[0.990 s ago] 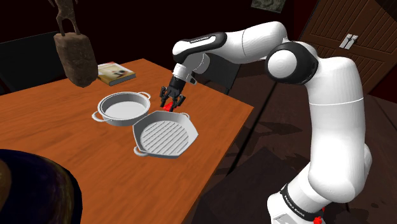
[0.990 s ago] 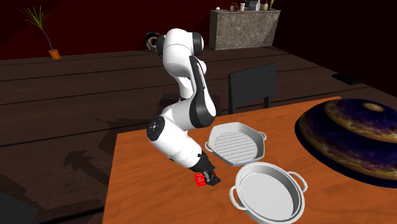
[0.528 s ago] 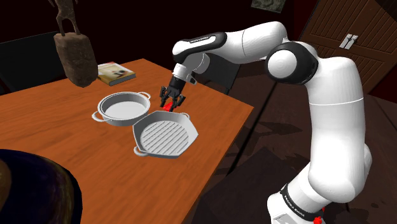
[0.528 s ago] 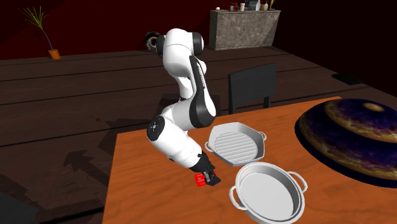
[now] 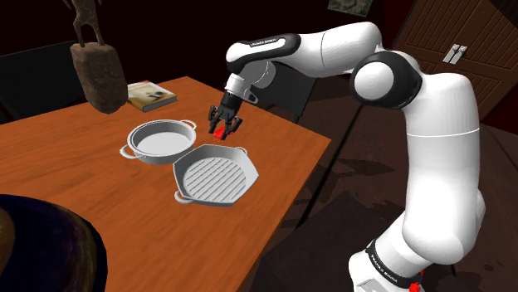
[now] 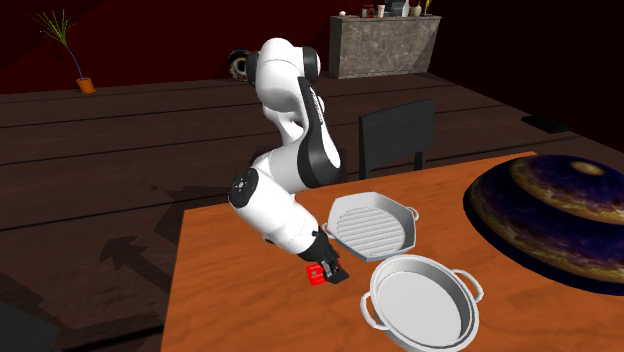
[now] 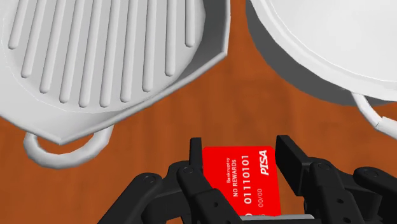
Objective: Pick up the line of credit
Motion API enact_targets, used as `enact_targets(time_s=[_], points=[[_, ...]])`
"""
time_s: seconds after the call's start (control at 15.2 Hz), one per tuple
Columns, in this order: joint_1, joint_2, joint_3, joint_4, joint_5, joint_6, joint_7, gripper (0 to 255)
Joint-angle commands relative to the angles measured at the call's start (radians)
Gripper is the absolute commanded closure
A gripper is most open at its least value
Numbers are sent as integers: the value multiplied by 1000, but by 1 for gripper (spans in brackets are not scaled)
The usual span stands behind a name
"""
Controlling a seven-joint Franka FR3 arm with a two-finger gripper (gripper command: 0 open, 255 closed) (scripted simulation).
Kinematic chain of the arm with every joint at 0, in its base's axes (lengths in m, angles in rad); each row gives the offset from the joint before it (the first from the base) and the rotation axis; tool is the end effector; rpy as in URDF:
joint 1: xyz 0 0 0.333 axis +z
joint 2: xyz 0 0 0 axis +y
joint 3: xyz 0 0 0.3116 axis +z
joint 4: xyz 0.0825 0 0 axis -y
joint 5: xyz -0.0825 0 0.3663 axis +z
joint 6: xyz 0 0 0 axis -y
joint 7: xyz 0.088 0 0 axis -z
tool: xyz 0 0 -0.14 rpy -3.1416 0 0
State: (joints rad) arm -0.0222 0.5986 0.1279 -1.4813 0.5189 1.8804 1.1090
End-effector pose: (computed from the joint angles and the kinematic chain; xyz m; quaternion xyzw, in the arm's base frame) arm 0.6623 0.1110 0.3015 -0.7821 0.5529 0.2327 0.1683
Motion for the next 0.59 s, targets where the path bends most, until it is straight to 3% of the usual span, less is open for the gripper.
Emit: enact_targets(time_s=[0.0, 0.53], points=[[-2, -13, 0, 4, -1, -16, 7, 255], [-4, -43, 0, 37, -7, -72, 38, 255]])
